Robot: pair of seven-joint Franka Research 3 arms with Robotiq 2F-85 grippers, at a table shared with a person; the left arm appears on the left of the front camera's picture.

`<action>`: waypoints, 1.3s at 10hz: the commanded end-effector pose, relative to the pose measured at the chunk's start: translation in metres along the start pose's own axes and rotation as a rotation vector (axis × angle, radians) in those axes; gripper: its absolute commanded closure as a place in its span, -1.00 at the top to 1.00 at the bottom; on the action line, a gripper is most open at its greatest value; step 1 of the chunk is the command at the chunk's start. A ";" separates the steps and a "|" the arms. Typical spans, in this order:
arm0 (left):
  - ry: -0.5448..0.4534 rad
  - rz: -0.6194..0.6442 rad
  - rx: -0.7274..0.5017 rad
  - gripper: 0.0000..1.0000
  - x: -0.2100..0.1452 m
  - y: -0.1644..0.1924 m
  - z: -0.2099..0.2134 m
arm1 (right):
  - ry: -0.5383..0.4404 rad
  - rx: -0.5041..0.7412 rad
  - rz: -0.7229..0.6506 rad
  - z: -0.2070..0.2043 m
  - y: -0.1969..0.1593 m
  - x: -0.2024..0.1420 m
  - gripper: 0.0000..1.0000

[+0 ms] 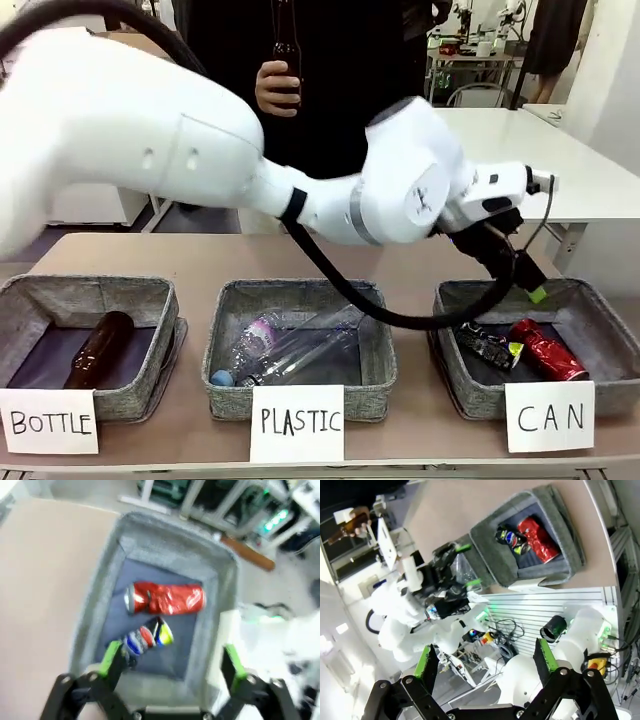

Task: Sort the can waste into the basket.
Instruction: Pick up the can waste from the table and place it in the right Fabric basket.

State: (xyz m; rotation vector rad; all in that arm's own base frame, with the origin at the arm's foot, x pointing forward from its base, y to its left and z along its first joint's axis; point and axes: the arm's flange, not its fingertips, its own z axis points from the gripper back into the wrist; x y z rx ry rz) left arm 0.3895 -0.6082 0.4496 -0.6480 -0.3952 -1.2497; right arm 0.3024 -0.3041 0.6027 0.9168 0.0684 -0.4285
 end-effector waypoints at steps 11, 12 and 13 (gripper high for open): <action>-0.888 0.905 -0.292 1.00 -0.400 0.042 0.447 | 0.288 0.417 -0.180 -0.211 0.198 -0.027 1.00; -1.038 0.895 -0.321 1.00 -0.418 0.046 0.450 | 0.314 0.450 -0.274 -0.221 0.207 -0.031 1.00; -1.190 0.867 -0.357 1.00 -0.430 0.048 0.451 | 0.343 0.401 -0.322 -0.225 0.204 -0.032 1.00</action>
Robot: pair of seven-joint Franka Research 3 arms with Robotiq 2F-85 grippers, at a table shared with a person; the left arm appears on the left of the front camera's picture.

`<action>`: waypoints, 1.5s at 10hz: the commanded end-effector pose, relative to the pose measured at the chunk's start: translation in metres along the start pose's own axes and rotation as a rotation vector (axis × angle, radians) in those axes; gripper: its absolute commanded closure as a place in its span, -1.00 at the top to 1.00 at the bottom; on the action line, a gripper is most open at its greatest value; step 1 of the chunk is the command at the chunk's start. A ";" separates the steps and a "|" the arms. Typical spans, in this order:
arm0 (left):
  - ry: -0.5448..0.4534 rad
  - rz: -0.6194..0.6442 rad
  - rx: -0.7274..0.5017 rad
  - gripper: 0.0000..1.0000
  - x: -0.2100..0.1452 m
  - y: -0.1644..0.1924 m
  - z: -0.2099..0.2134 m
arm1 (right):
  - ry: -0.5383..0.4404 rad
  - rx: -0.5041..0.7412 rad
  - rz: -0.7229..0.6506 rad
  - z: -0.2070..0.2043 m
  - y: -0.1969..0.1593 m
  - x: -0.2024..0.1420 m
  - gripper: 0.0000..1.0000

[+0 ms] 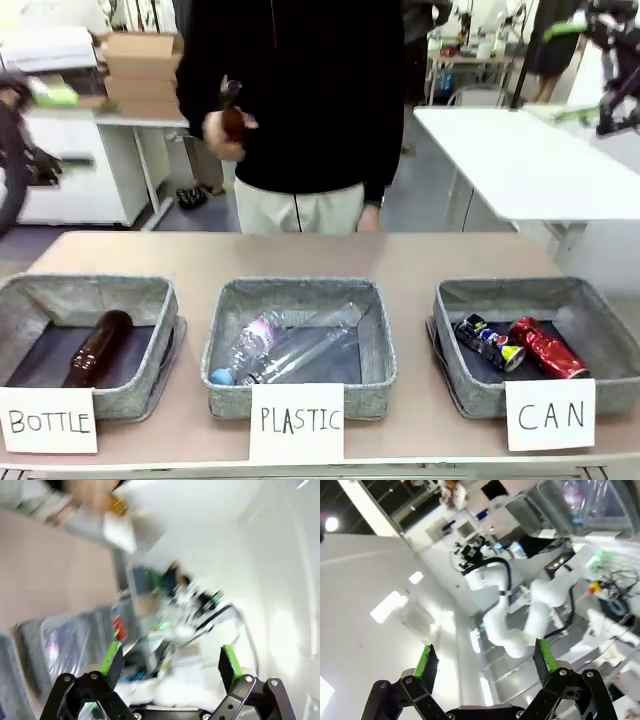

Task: Sort the can waste into the basket.
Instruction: Pick up the can waste from the table and place it in the right Fabric basket.

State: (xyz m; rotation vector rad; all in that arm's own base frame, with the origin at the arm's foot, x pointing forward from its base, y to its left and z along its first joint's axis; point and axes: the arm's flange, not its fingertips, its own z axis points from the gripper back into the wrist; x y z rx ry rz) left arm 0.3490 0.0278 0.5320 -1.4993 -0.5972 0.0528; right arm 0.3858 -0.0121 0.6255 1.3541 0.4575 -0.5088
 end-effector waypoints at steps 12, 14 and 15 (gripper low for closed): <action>0.135 -0.017 0.106 1.00 -0.003 -0.008 -0.014 | -0.007 -0.044 0.084 0.013 0.000 0.001 1.00; 0.135 -0.017 0.106 1.00 -0.003 -0.008 -0.014 | -0.007 -0.044 0.084 0.013 0.000 0.001 1.00; 0.135 -0.017 0.106 1.00 -0.003 -0.008 -0.014 | -0.007 -0.044 0.084 0.013 0.000 0.001 1.00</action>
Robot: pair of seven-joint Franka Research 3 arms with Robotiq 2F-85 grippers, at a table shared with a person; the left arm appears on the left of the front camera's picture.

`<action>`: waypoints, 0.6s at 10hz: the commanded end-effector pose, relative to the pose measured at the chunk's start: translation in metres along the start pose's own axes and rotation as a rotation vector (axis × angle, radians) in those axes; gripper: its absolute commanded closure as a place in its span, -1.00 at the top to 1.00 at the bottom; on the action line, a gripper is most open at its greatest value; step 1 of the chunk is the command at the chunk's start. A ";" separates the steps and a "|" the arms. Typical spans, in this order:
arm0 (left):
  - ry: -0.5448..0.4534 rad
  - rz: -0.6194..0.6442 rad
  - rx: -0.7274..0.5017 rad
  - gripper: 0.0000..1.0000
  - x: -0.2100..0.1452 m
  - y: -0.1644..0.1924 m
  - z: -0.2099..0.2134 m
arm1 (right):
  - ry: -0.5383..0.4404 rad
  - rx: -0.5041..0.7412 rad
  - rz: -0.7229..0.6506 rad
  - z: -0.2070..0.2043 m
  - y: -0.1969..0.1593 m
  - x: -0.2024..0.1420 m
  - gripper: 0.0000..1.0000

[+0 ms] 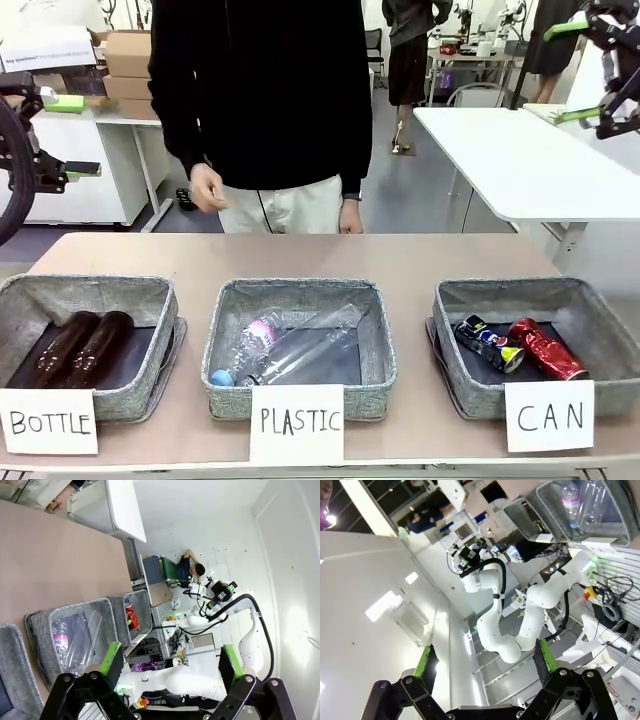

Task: Sort the can waste into the basket.
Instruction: Pick up the can waste from the table and place it in the right Fabric basket.

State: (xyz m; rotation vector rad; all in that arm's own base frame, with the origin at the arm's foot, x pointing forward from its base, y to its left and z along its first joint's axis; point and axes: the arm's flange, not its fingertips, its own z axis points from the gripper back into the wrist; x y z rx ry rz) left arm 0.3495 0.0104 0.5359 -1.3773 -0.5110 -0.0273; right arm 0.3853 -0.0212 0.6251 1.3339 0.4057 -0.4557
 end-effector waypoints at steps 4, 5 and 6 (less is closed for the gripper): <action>0.015 0.011 -0.004 1.00 0.002 -0.003 0.003 | 0.007 -0.016 0.018 0.004 0.002 0.000 1.00; 0.015 0.011 -0.004 1.00 0.002 -0.003 0.003 | 0.007 -0.016 0.018 0.004 0.002 0.000 1.00; 0.015 0.011 -0.004 1.00 0.002 -0.003 0.003 | 0.007 -0.016 0.018 0.004 0.002 0.000 1.00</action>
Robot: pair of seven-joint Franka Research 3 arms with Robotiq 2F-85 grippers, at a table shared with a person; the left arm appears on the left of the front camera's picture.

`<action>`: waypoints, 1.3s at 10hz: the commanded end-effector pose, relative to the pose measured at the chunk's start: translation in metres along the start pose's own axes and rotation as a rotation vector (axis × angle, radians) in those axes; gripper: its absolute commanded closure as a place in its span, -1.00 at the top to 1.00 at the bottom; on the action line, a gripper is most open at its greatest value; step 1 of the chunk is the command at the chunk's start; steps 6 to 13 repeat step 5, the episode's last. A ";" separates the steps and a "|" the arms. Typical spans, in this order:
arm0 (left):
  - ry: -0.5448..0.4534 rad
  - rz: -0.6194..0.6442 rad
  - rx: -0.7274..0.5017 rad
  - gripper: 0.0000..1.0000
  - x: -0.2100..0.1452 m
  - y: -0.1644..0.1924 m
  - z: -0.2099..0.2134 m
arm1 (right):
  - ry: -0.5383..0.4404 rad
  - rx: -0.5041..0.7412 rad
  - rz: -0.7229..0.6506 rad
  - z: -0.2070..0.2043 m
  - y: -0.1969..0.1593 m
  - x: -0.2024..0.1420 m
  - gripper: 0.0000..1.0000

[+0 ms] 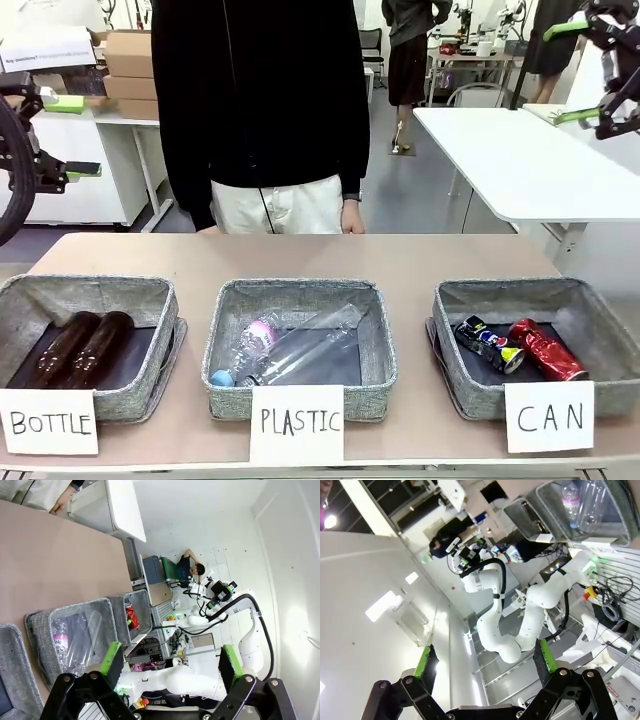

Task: Sort the can waste into the basket.
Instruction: Pick up the can waste from the table and place it in the right Fabric basket.

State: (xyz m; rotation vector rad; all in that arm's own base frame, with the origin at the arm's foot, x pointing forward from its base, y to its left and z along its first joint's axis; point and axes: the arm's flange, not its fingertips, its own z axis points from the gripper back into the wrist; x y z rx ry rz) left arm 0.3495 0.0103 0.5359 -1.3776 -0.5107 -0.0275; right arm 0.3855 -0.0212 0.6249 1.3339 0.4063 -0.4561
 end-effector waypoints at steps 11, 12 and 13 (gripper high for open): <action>0.015 0.011 -0.004 1.00 0.002 -0.003 0.003 | 0.007 -0.016 0.018 0.004 0.002 0.000 1.00; 0.015 0.011 -0.004 1.00 0.002 -0.003 0.003 | 0.007 -0.016 0.018 0.004 0.002 0.000 1.00; 0.015 0.011 -0.004 1.00 0.002 -0.003 0.003 | 0.007 -0.016 0.018 0.004 0.002 0.000 1.00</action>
